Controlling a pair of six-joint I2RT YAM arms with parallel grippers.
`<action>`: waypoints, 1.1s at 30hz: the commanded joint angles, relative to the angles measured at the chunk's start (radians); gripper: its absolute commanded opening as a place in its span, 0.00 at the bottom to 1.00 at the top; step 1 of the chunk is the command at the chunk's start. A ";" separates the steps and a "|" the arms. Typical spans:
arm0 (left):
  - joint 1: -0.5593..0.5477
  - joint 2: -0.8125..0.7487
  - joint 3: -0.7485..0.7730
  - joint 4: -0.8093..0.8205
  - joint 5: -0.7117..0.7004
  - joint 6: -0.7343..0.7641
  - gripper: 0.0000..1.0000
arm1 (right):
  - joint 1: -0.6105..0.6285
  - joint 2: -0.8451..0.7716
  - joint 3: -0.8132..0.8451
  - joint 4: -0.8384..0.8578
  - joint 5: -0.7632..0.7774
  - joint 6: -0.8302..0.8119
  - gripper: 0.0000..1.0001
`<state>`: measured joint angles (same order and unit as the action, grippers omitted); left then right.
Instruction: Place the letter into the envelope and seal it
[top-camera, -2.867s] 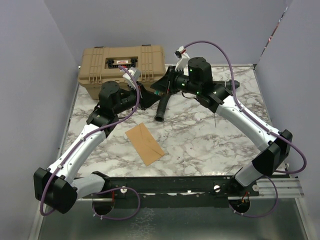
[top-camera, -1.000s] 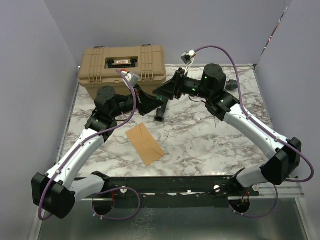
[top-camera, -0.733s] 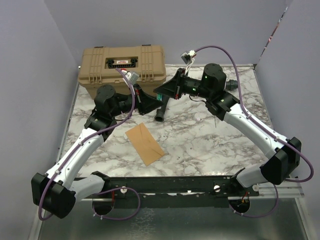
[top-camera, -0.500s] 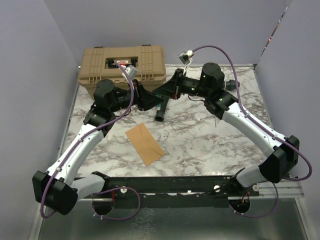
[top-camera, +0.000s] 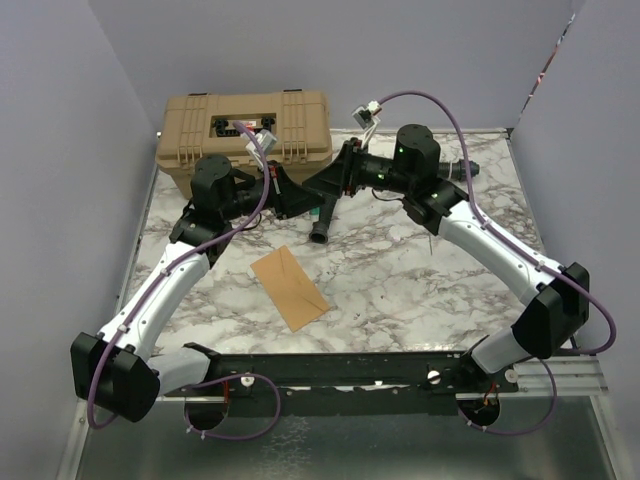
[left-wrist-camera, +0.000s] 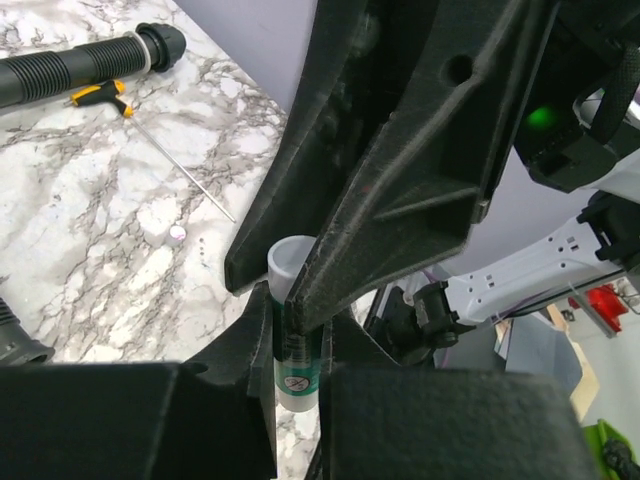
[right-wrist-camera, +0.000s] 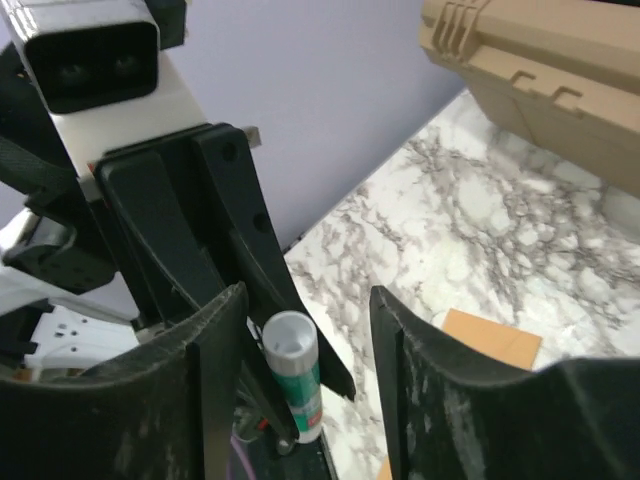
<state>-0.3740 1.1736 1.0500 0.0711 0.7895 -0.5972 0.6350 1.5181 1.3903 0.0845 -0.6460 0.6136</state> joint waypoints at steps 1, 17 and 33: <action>0.012 -0.008 -0.013 0.020 -0.085 0.009 0.00 | 0.013 -0.045 0.016 -0.049 0.108 0.003 0.64; 0.014 -0.026 -0.020 -0.001 -0.548 -0.431 0.00 | 0.042 -0.009 0.034 -0.259 0.211 -0.346 0.73; 0.015 -0.020 -0.051 -0.026 -0.536 -0.463 0.14 | 0.083 0.152 0.214 -0.303 0.281 -0.382 0.43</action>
<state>-0.3637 1.1660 1.0180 0.0639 0.2764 -1.0657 0.7143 1.6428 1.5547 -0.1833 -0.4034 0.2836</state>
